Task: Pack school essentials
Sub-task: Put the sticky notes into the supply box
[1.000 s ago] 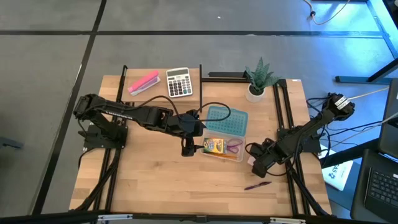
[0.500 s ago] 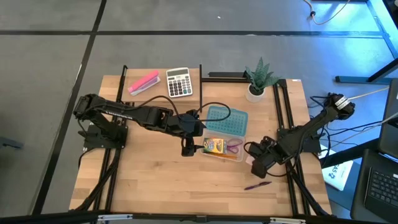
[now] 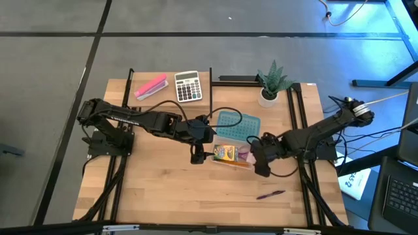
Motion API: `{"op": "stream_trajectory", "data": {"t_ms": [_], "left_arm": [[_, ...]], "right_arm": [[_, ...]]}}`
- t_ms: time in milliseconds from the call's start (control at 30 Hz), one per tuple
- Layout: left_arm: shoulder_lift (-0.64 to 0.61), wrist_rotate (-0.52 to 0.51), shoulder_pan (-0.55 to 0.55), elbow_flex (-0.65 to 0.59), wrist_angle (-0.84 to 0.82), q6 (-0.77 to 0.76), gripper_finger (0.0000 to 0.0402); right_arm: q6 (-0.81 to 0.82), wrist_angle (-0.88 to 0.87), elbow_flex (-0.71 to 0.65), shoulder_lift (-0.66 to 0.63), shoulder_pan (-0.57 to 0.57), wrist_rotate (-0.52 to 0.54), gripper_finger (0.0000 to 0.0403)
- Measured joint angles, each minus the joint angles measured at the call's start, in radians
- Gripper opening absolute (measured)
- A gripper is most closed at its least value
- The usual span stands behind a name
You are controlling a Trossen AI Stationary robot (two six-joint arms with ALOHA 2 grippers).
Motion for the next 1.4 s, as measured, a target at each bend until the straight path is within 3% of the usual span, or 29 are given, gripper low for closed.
{"op": "stream_trajectory", "data": {"t_ms": [300, 567, 967, 1400], "left_arm": [[0.0, 0.0, 0.0, 0.0, 0.0, 0.0, 0.039], [0.0, 0.0, 0.0, 0.0, 0.0, 0.0, 0.039], [0.0, 0.0, 0.0, 0.0, 0.0, 0.0, 0.039], [0.0, 0.0, 0.0, 0.0, 0.0, 0.0, 0.039]], "right_arm": [[-0.228, 0.109, 0.0, 0.105, -0.092, 0.017, 0.0384], [-0.352, 0.182, 0.0, 0.177, -0.099, 0.024, 0.0384], [-0.357, 0.208, 0.0, 0.256, -0.099, -0.013, 0.0384], [-0.352, 0.217, -0.001, 0.259, -0.099, -0.029, 0.0384]]}}
